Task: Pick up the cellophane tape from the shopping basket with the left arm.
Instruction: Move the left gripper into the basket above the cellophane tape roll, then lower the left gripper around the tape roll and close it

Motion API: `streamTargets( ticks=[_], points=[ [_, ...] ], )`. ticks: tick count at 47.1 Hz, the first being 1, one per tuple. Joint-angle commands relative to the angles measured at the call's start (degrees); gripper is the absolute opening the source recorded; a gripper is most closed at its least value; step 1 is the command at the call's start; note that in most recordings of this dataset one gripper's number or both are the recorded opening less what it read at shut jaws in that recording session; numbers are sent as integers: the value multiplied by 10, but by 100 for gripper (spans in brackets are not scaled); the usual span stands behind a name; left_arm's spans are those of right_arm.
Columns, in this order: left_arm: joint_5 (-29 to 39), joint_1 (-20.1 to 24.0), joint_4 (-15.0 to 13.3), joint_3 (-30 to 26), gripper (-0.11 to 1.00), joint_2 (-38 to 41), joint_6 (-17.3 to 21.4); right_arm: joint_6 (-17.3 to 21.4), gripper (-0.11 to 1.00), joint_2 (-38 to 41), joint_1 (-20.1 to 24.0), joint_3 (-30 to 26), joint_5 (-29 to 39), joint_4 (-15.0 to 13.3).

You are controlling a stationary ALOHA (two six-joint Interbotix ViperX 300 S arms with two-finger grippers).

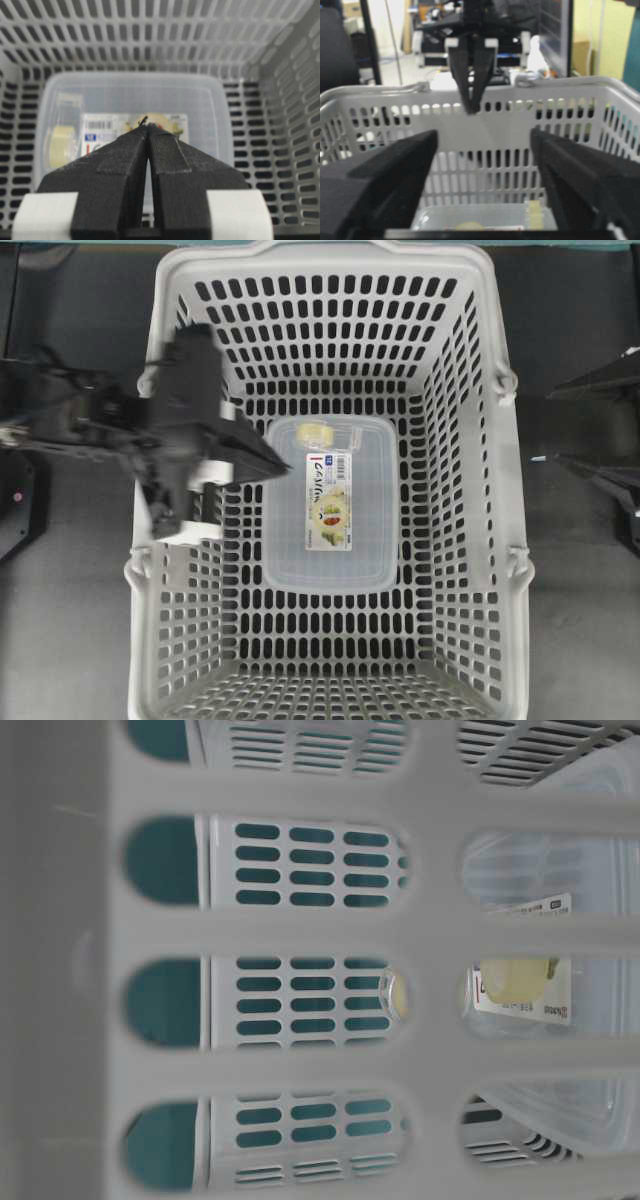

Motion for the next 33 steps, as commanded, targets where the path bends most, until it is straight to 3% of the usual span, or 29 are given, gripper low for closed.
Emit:
streamTargets(
  ticks=[1,5,7,16,20,22,33],
  points=[
    [36,4,2,-45,0,33,1,0,75,3,-3,-13,-2,4],
    [61,3,2,-67,2,62,1,0,74,2,-4,-13,-2,4],
    [70,3,2,-76,8,76,-2,0,73,3,-3,-13,-2,4],
    [122,-5,2,-128,67,145,1,0,72,2,-3,-13,0,4],
    [148,-6,2,-146,86,176,1,0,72,2,-3,-13,4,4],
    [153,-8,2,-153,90,189,1,0,71,3,-3,-13,4,4],
    [158,-18,2,-171,89,258,2,0,71,3,-3,-13,14,4]
  ],
)
